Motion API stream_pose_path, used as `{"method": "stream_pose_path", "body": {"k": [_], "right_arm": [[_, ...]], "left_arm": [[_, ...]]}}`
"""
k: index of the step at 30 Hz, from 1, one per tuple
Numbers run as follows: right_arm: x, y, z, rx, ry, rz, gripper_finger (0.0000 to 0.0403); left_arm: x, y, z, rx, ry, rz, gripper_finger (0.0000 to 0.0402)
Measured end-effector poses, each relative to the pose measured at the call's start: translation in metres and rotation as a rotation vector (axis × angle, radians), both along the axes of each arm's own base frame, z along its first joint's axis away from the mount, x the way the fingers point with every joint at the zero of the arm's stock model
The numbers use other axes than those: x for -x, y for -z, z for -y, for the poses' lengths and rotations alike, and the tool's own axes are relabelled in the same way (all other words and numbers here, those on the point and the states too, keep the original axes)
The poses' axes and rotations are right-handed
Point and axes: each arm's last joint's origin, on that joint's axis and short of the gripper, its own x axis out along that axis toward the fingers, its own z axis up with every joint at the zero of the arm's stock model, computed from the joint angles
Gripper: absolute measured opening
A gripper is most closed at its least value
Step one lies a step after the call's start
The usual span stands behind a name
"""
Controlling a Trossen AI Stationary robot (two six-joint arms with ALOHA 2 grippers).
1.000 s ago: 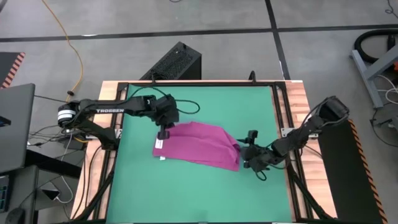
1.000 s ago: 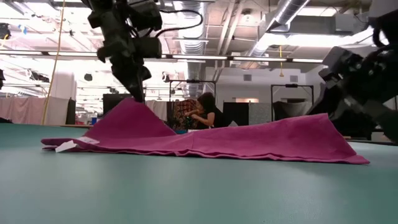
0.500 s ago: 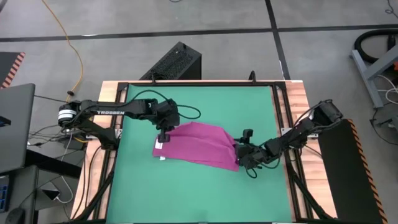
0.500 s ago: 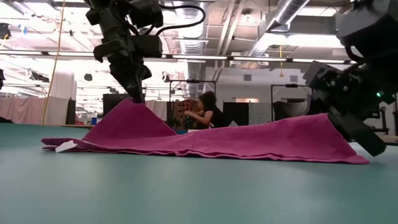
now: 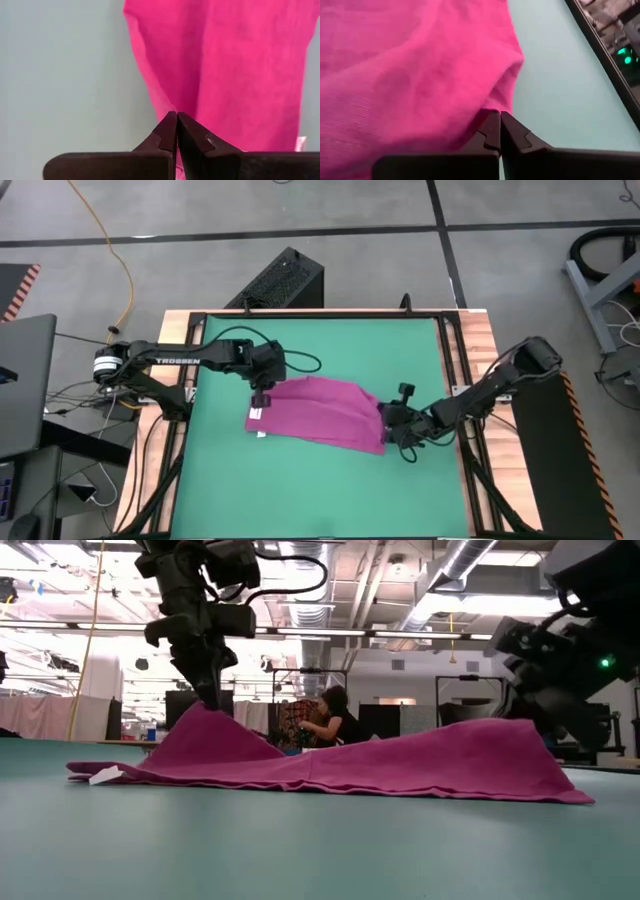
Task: Roll towel
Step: Fold the violet towel
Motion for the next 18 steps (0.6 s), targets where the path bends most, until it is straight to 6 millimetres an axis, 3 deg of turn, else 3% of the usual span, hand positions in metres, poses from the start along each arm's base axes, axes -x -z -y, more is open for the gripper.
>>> {"method": "stream_pose_path", "body": {"k": [12,18], "right_arm": [[0.023,-0.008,0.014,-0.144,0.310,0.136,0.0024],[0.037,-0.002,0.024,-0.244,0.558,0.197,0.0048]], "left_arm": [[0.003,0.001,-0.001,-0.035,0.001,-0.036,0.0000],[0.003,0.001,-0.001,-0.060,0.010,-0.044,0.0000]]}}
